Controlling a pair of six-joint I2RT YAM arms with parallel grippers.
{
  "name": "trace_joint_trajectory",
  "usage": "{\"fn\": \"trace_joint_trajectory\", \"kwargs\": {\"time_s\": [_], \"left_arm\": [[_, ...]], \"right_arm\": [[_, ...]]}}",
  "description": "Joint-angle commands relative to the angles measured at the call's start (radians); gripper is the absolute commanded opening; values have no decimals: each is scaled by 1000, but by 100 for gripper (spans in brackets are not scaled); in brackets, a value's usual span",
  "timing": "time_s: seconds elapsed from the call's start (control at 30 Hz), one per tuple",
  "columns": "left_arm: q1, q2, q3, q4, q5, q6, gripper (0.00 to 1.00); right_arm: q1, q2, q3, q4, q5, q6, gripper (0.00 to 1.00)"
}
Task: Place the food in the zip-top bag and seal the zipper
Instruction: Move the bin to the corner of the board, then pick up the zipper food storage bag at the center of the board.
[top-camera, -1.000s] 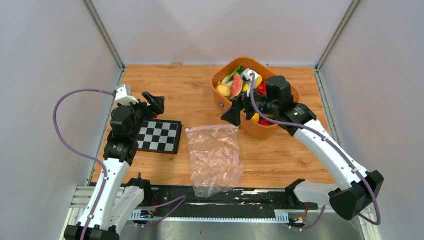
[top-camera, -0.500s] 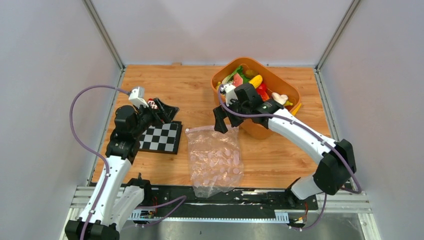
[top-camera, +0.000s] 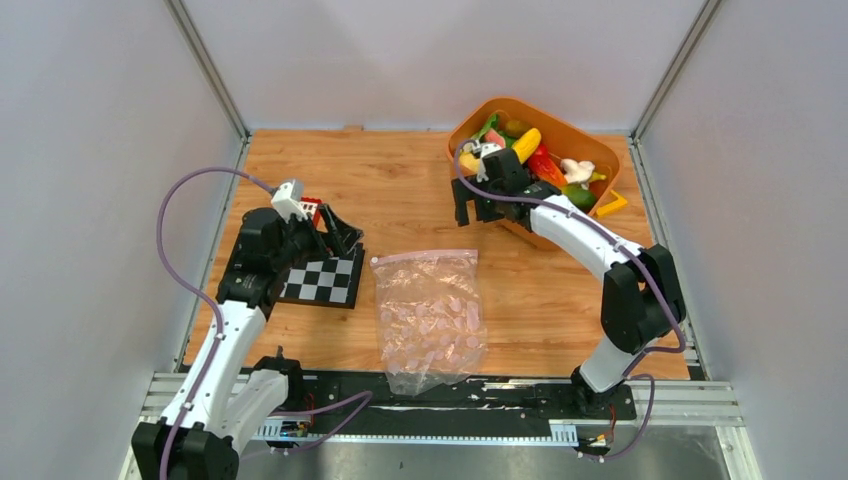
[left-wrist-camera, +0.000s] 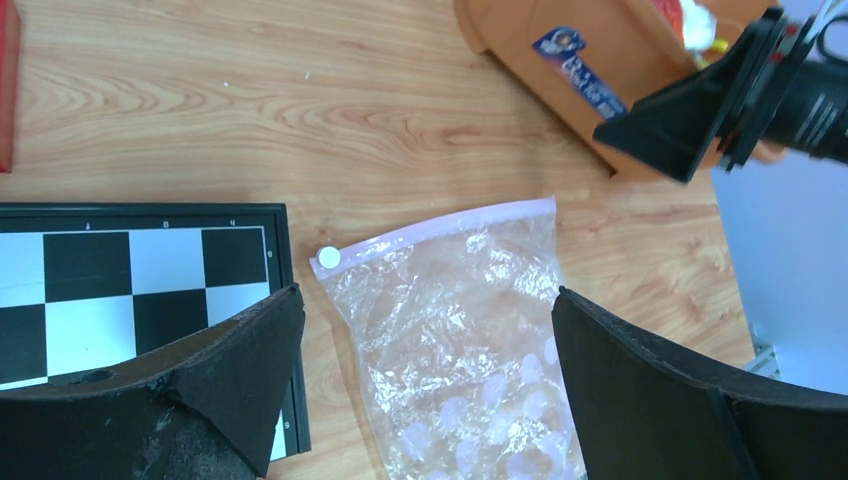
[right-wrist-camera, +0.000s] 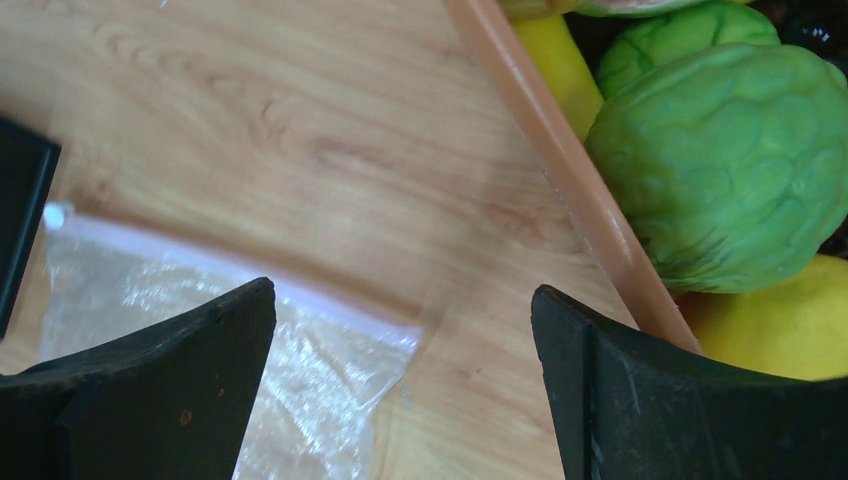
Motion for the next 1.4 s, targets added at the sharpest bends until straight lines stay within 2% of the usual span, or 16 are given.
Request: {"fn": "trace_joint_trajectory", "kwargs": {"time_s": [0.0, 0.17, 0.23, 0.37, 0.57, 0.77, 0.87, 1.13, 1.37], "left_arm": [[-13, 29, 43, -13, 49, 54, 100], [-64, 77, 57, -32, 34, 93, 100], [-97, 102, 71, -48, 17, 118, 100], [-183, 158, 111, -78, -42, 171, 100], [-238, 205, 131, -67, -82, 172, 100], [-243, 191, 139, -82, -109, 170, 100], [-243, 158, 133, -90, -143, 164, 100], [-243, 62, 91, -75, -247, 136, 100], [-243, 48, 70, -33, -254, 94, 99]], "right_arm": [[-97, 21, 19, 111, 6, 45, 100], [-158, 37, 21, 91, -109, 35, 100], [-159, 26, -1, 91, -202, 16, 100], [-142, -27, -74, 111, -428, -28, 92], [-67, -20, -124, 104, -464, -143, 85], [-54, 114, -17, 75, -594, -277, 75], [-51, 169, 30, 53, -635, -333, 75], [-30, 251, 106, -30, -619, -504, 73], [-20, 280, 66, -60, -834, -820, 74]]}}
